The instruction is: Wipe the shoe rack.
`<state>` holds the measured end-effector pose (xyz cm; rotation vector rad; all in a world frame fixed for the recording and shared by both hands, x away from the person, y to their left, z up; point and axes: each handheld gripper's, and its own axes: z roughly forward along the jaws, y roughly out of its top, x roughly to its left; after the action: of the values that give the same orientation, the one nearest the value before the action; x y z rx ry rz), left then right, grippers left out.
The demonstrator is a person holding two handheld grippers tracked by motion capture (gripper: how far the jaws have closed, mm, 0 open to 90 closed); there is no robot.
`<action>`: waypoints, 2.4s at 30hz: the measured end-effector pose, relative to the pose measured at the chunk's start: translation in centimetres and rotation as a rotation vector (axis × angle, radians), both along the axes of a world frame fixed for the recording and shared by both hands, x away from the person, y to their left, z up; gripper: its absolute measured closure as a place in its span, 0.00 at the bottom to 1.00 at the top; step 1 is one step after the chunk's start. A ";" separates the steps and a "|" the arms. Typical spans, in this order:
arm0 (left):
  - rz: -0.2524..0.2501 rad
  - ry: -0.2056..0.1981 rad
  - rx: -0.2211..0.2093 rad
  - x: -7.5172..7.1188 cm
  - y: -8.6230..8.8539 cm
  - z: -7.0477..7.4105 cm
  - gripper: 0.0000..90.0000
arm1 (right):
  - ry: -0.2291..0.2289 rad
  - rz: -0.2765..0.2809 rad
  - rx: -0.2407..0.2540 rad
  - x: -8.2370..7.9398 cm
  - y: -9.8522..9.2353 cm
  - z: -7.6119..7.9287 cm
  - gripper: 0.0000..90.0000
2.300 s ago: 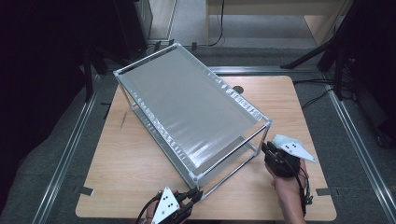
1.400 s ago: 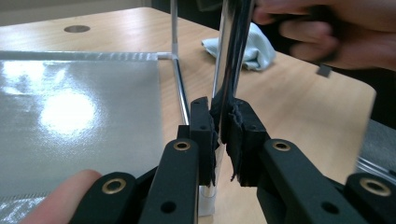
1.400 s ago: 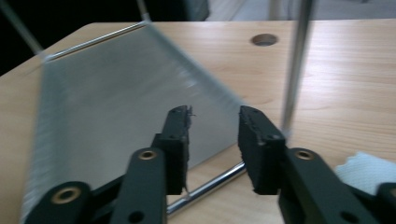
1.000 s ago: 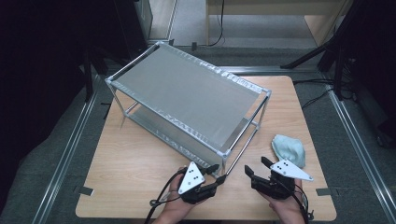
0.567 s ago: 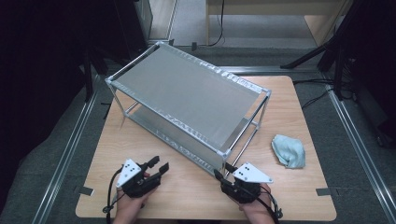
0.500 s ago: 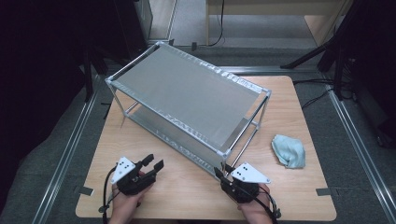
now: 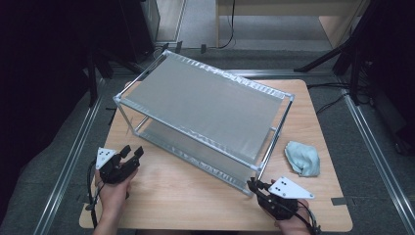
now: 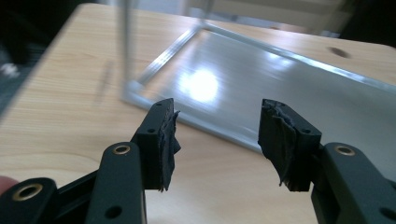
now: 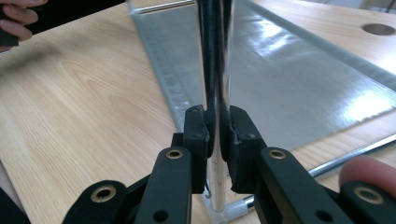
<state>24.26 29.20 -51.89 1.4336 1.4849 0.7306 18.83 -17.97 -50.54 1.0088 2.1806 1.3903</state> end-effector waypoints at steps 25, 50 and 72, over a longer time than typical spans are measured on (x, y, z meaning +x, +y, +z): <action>0.053 -0.059 0.144 3.5 2.1 0.2 0.90 | 0.033 -0.091 0.043 -1.2 -3.1 -0.2 0.87; 0.015 0.011 0.096 -8.2 2.0 0.6 0.90 | 0.121 -0.359 0.115 6.6 -2.4 2.0 0.89; -0.083 -0.107 0.105 -11.6 1.3 -0.1 0.89 | -0.059 -0.372 0.126 4.7 -5.0 1.8 0.87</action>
<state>12.68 30.46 -52.03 1.5021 1.3143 0.8315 23.56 -23.00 -48.72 1.3209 1.7656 1.3696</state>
